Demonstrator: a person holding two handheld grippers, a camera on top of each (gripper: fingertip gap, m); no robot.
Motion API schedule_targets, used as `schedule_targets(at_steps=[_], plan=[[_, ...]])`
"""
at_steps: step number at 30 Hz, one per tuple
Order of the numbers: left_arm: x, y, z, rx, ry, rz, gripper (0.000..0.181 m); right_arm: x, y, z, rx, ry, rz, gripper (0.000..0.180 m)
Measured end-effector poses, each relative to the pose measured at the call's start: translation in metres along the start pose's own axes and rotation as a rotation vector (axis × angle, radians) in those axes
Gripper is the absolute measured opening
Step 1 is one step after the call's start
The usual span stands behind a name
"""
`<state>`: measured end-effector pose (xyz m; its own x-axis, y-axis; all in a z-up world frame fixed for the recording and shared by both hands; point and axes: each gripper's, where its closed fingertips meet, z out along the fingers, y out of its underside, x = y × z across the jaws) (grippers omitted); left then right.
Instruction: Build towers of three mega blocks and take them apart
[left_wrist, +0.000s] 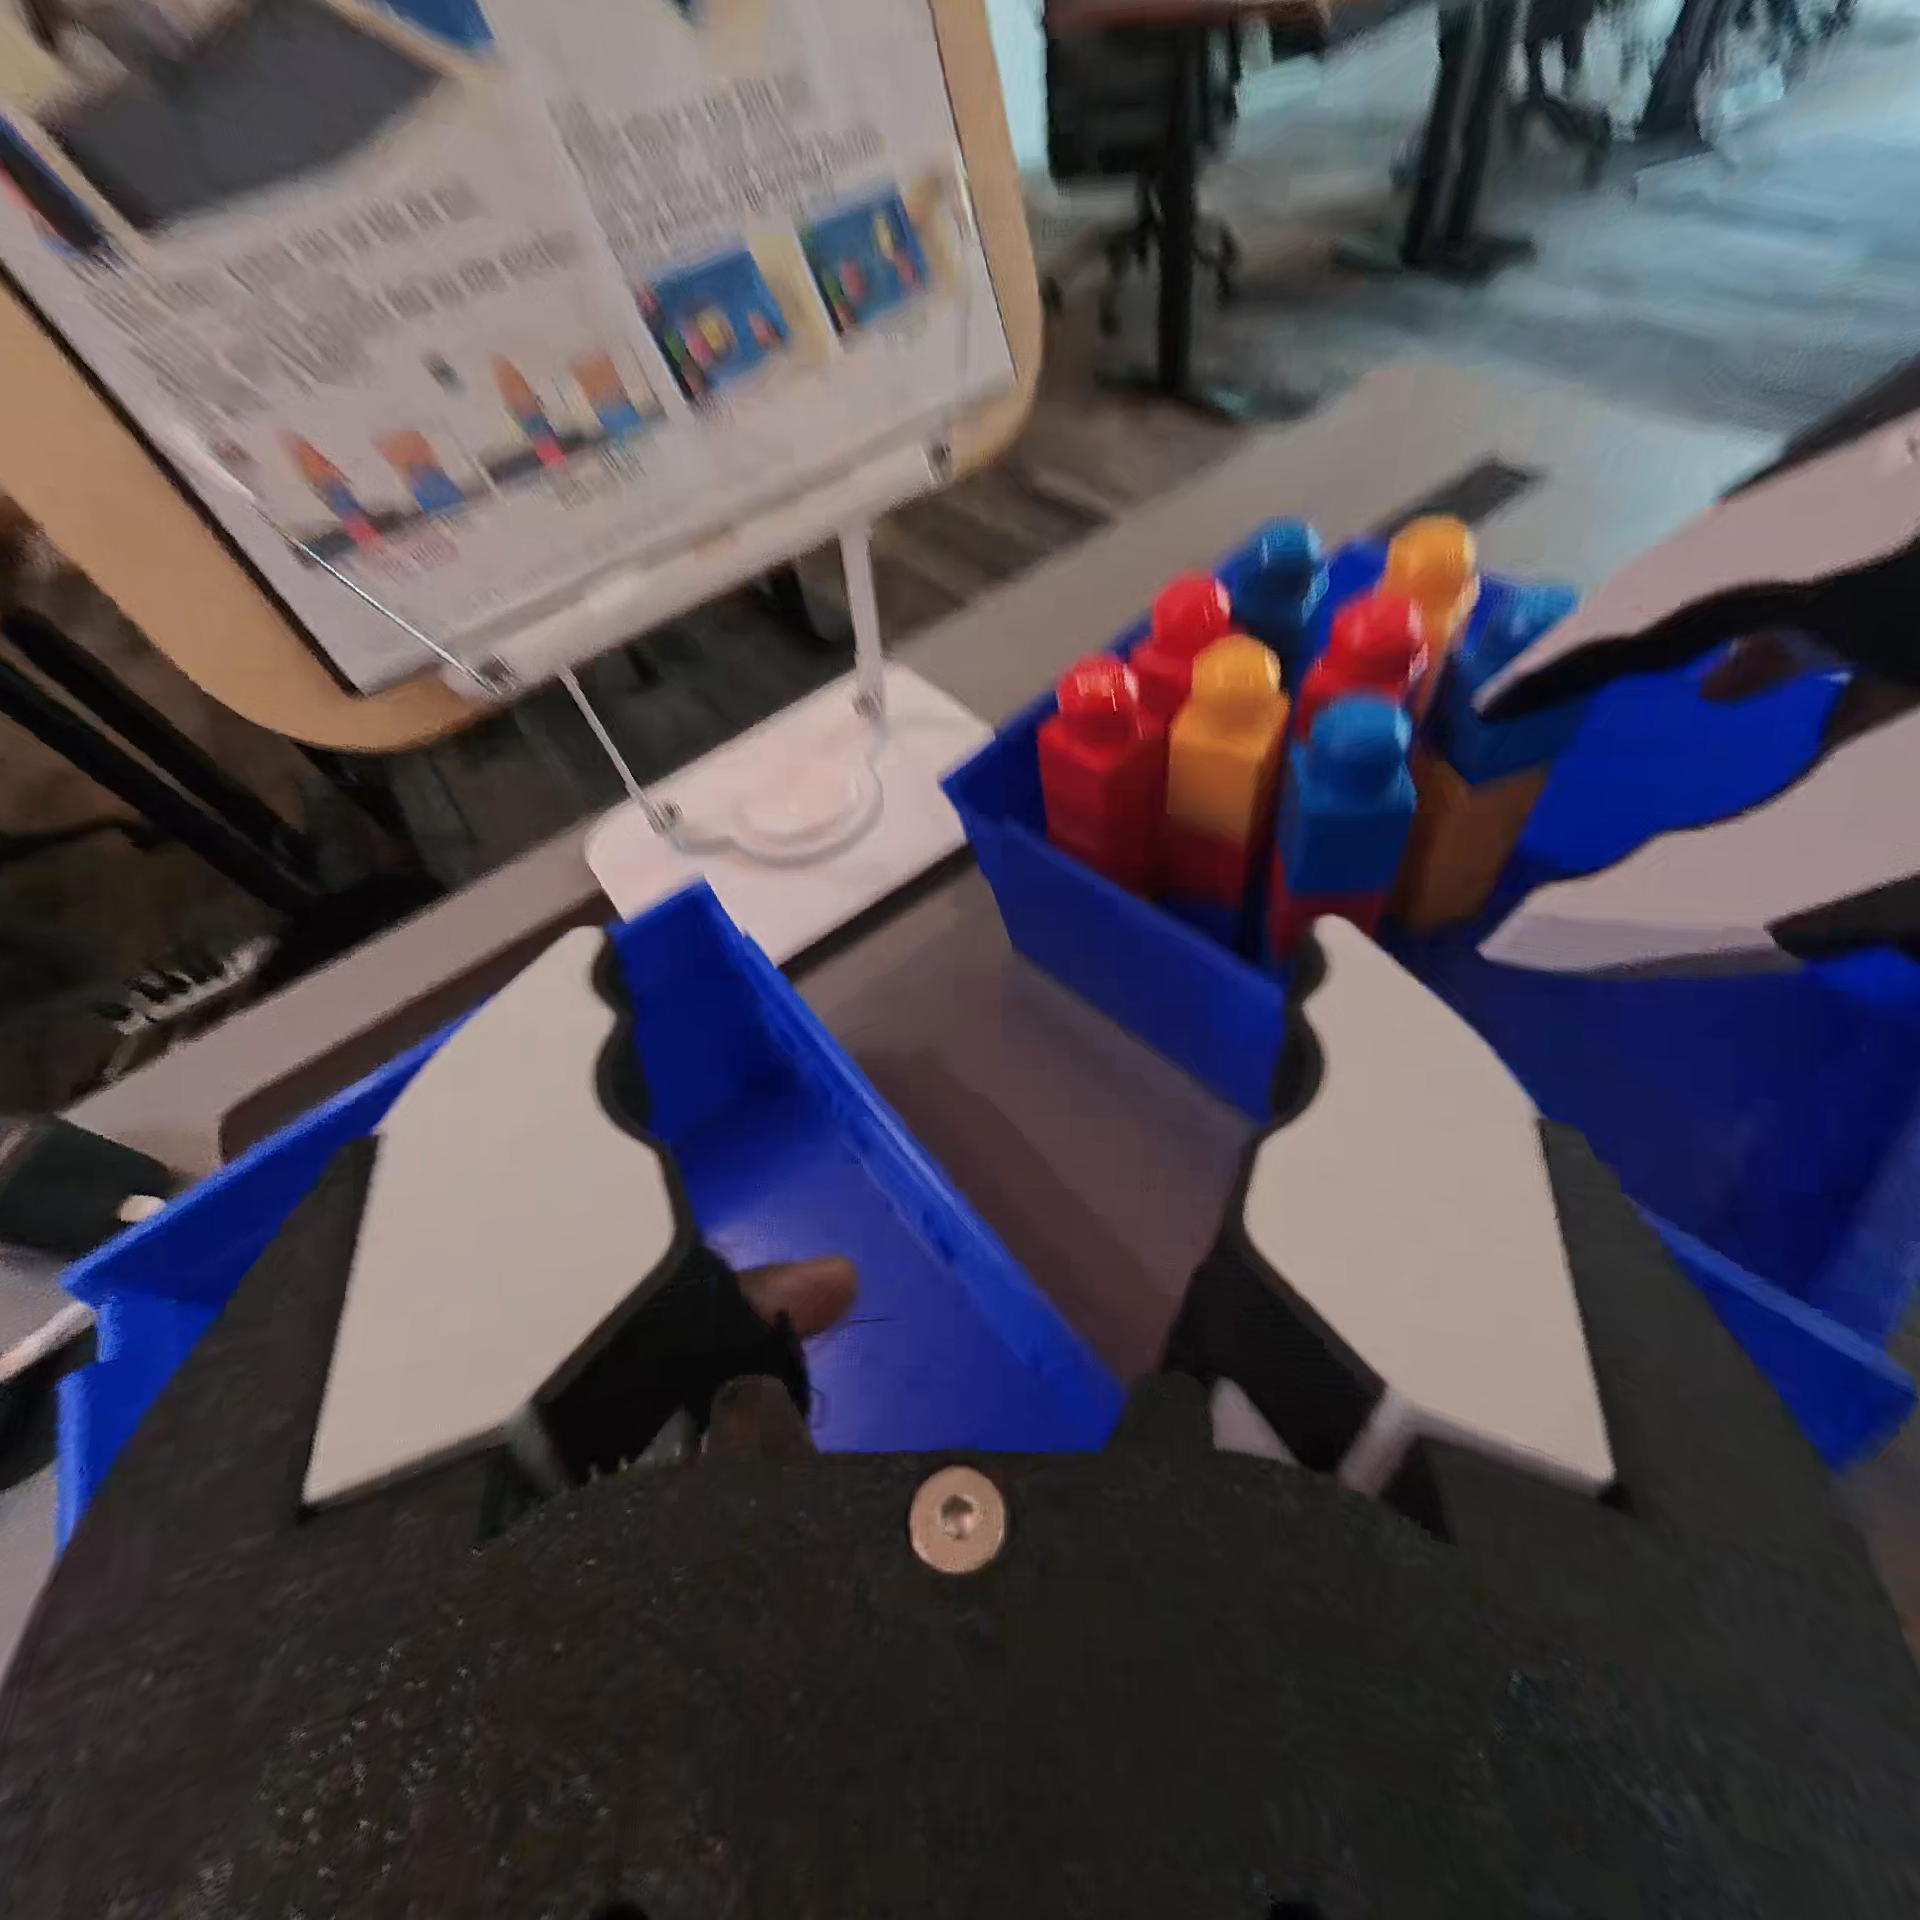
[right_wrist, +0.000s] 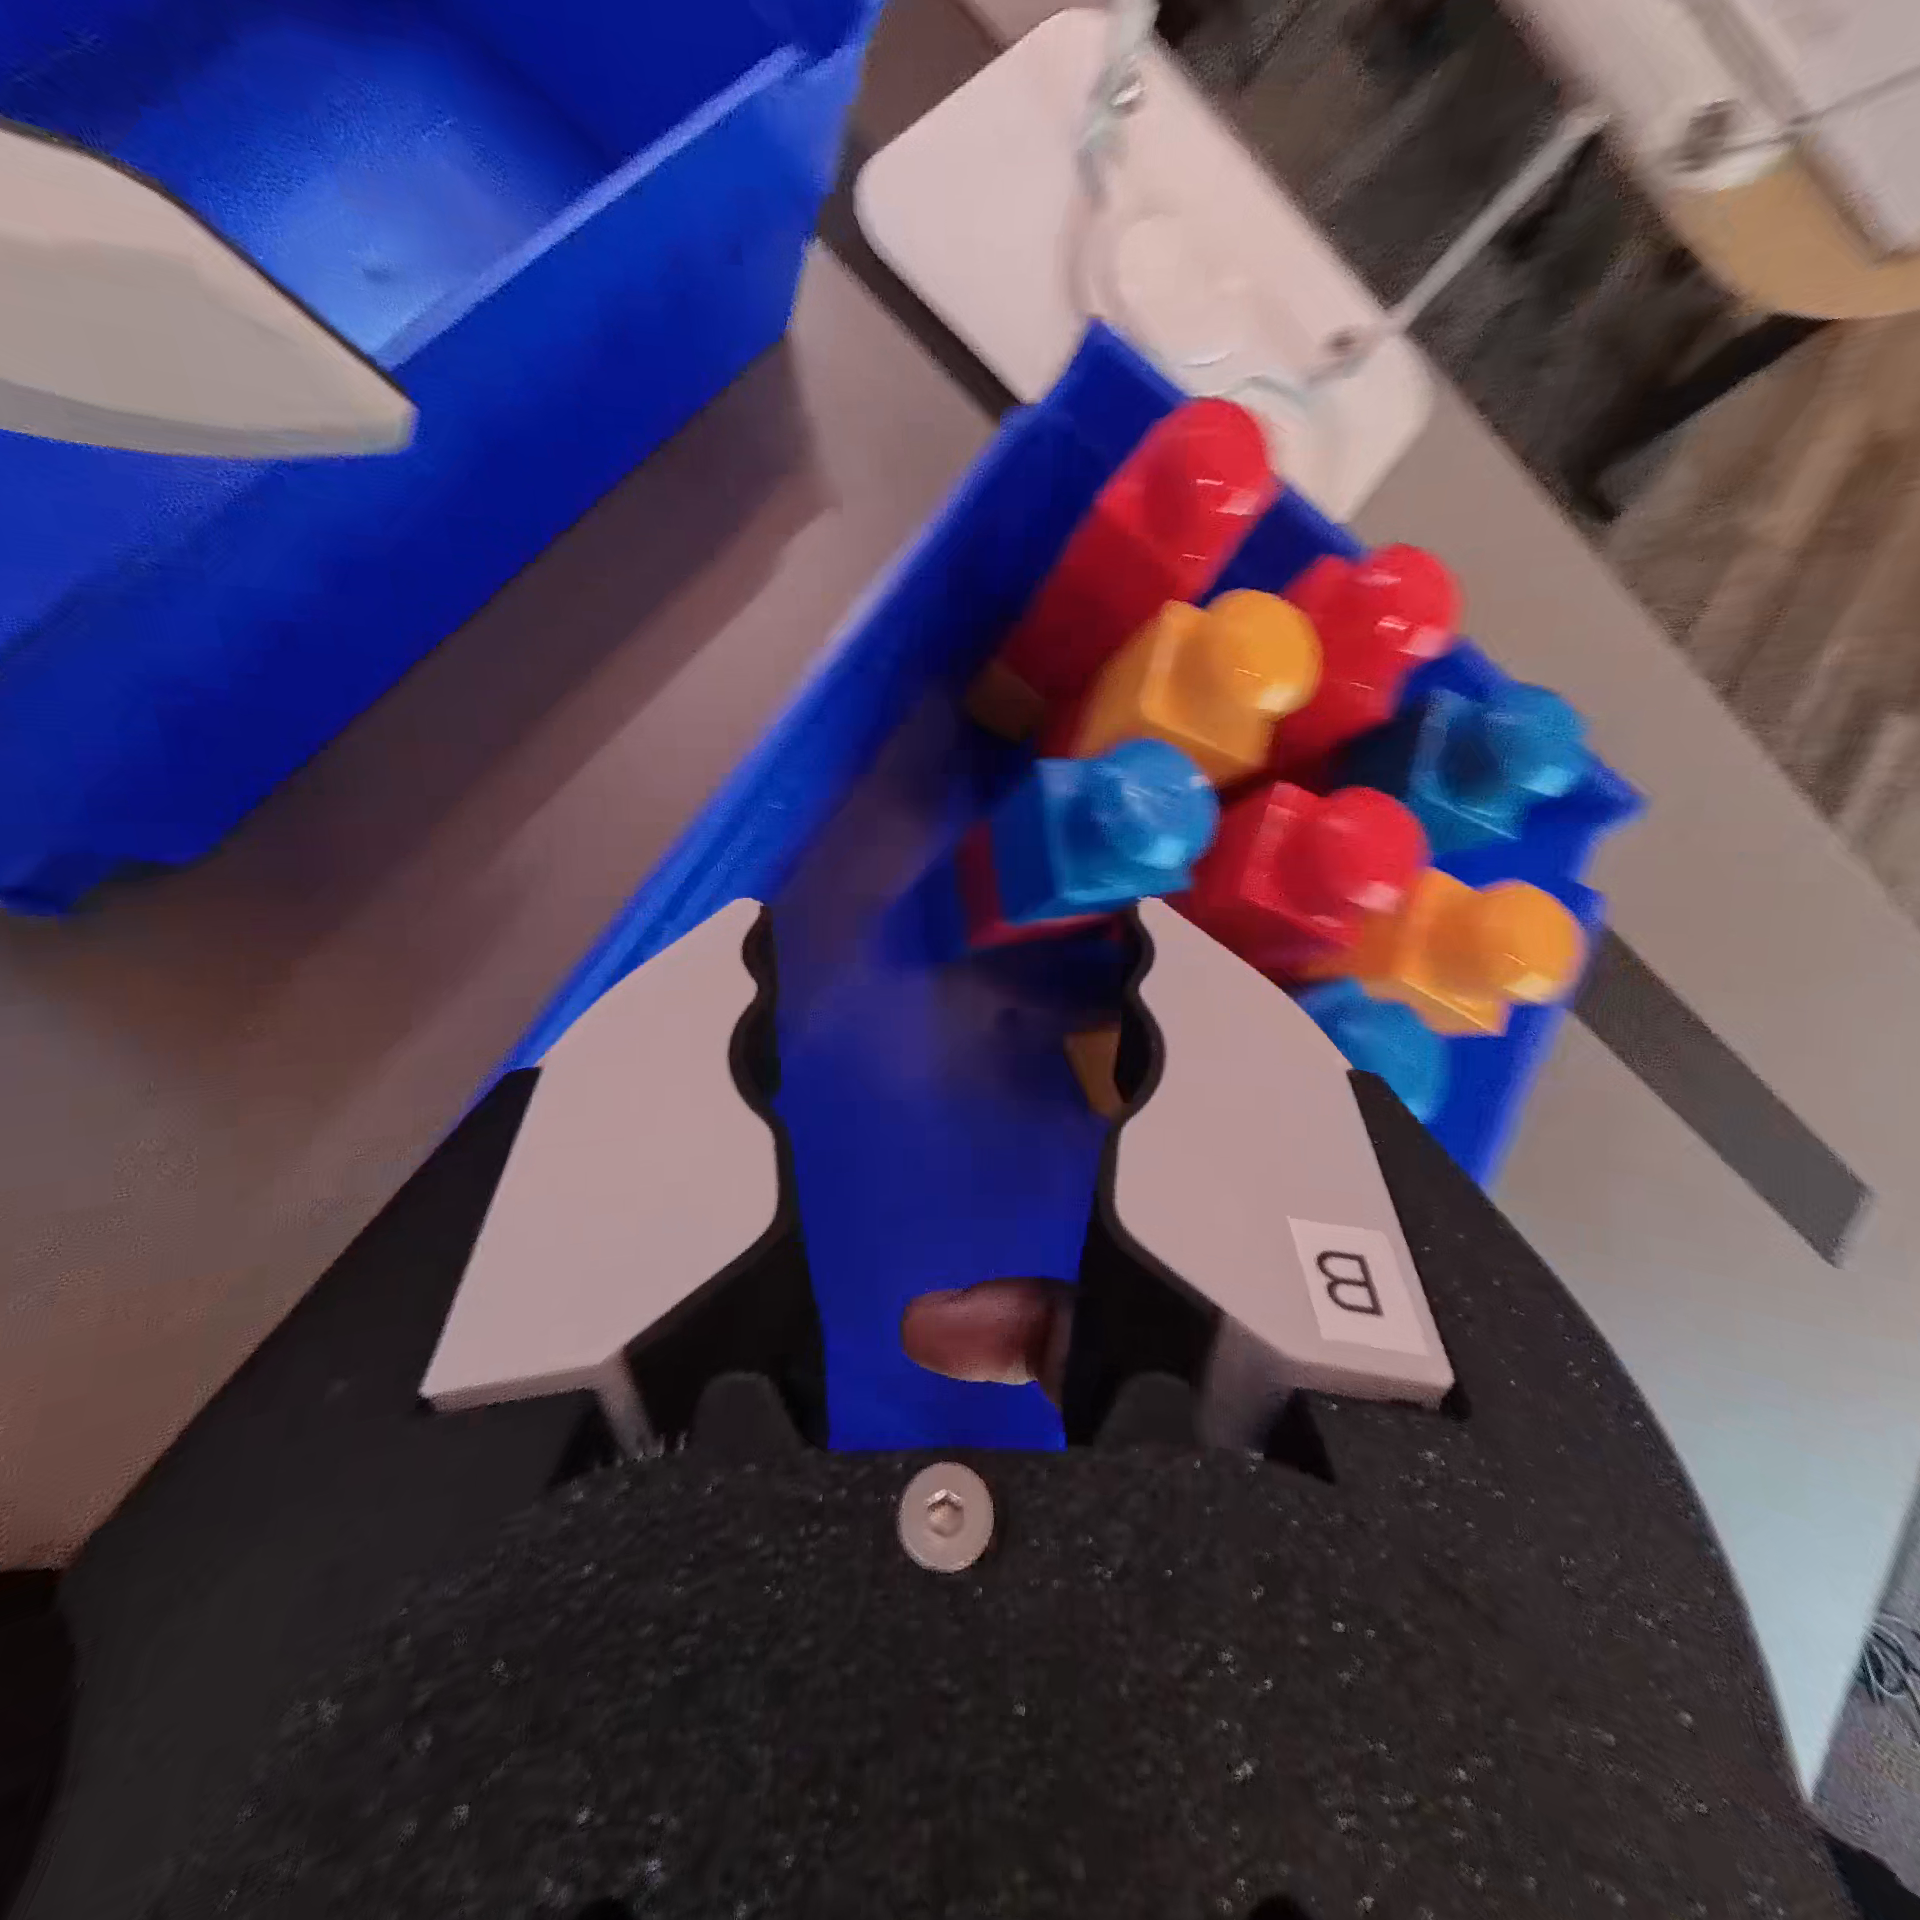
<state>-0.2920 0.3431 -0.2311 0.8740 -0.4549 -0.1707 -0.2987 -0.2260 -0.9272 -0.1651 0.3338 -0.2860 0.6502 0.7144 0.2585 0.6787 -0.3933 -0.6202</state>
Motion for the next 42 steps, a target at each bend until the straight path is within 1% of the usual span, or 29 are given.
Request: schedule_targets(at_steps=[1, 3, 5, 7, 9, 10, 11, 12, 14, 15, 16, 18, 19, 20, 22, 25, 27, 29, 31, 33, 35, 37, 39, 42], plan=[[0.002, -0.016, -0.002, 0.083, -0.037, -0.013, 0.135, 0.013, 0.003, -0.009, 0.028, 0.032, 0.018, 0.066], [0.013, -0.046, -0.01, 0.265, -0.057, -0.028, 0.146, 0.045, 0.008, -0.028, 0.104, 0.111, 0.09, 0.069], [0.026, -0.075, -0.024, 0.472, -0.037, -0.063, 0.146, 0.078, 0.008, -0.049, 0.237, 0.199, 0.17, 0.076], [0.035, -0.099, -0.046, 0.678, -0.002, -0.13, 0.146, 0.103, 0.004, -0.074, 0.427, 0.254, 0.232, 0.081], [0.037, -0.117, -0.079, 0.911, 0.036, -0.223, 0.146, 0.12, -0.001, -0.101, 0.639, 0.288, 0.253, 0.095], [0.036, -0.121, -0.09, 0.98, 0.043, -0.259, 0.146, 0.124, 0.0, -0.112, 0.712, 0.297, 0.261, 0.1], [0.038, -0.123, -0.092, 0.978, 0.056, -0.261, 0.146, 0.127, 0.006, -0.115, 0.719, 0.284, 0.289, 0.102], [0.045, -0.122, -0.087, 0.933, 0.078, -0.234, 0.146, 0.13, 0.016, -0.113, 0.682, 0.261, 0.327, 0.106], [0.06, -0.118, -0.075, 0.819, 0.115, -0.152, 0.146, 0.127, 0.039, -0.098, 0.56, 0.204, 0.339, 0.114], [0.069, -0.115, -0.069, 0.763, 0.139, -0.108, 0.146, 0.125, 0.053, -0.088, 0.479, 0.194, 0.316, 0.114], [0.078, -0.11, -0.061, 0.697, 0.163, -0.071, 0.143, 0.126, 0.068, -0.079, 0.398, 0.199, 0.301, 0.113], [0.098, -0.089, -0.041, 0.504, 0.229, -0.018, 0.123, 0.126, 0.093, -0.062, 0.255, 0.176, 0.334, 0.108], [0.107, -0.076, -0.031, 0.404, 0.257, -0.008, 0.115, 0.123, 0.1, -0.055, 0.219, 0.143, 0.363, 0.105], [0.116, -0.063, -0.022, 0.315, 0.285, -0.004, 0.114, 0.12, 0.104, -0.049, 0.204, 0.105, 0.395, 0.097], [0.13, -0.04, -0.009, 0.196, 0.316, -0.012, 0.113, 0.116, 0.109, -0.039, 0.183, 0.037, 0.456, 0.091], [0.144, -0.014, -0.001, 0.075, 0.314, 0.017, 0.115, 0.116, 0.123, -0.031, 0.113, 0.041, 0.459, 0.089], [0.149, -0.005, -0.008, 0.031, 0.275, 0.07, 0.118, 0.119, 0.118, -0.033, 0.126, 0.061, 0.455, 0.088], [0.151, 0.002, -0.018, 0.033, 0.219, 0.109, 0.119, 0.122, 0.106, -0.041, 0.153, 0.078, 0.432, 0.085], [0.154, 0.014, -0.028, 0.059, 0.172, 0.082, 0.119, 0.124, 0.098, -0.055, 0.146, 0.106, 0.374, 0.084], [0.161, 0.031, -0.036, 0.079, 0.14, -0.004, 0.116, 0.118, 0.099, -0.069, 0.147, 0.141, 0.245, 0.089], [0.175, 0.049, -0.038, 0.079, 0.141, -0.084, 0.111, 0.107, 0.112, -0.079, 0.18, 0.158, 0.185, 0.091], [0.187, 0.066, -0.032, 0.062, 0.145, -0.142, 0.104, 0.097, 0.129, -0.079, 0.25, 0.146, 0.233, 0.091], [0.187, 0.077, -0.022, 0.059, 0.109, -0.171, 0.097, 0.089, 0.146, -0.072, 0.317, 0.136, 0.298, 0.095], [0.179, 0.091, -0.007, 0.011, 0.047, -0.18, 0.093, 0.078, 0.159, -0.057, 0.373, 0.157, 0.333, 0.097]])
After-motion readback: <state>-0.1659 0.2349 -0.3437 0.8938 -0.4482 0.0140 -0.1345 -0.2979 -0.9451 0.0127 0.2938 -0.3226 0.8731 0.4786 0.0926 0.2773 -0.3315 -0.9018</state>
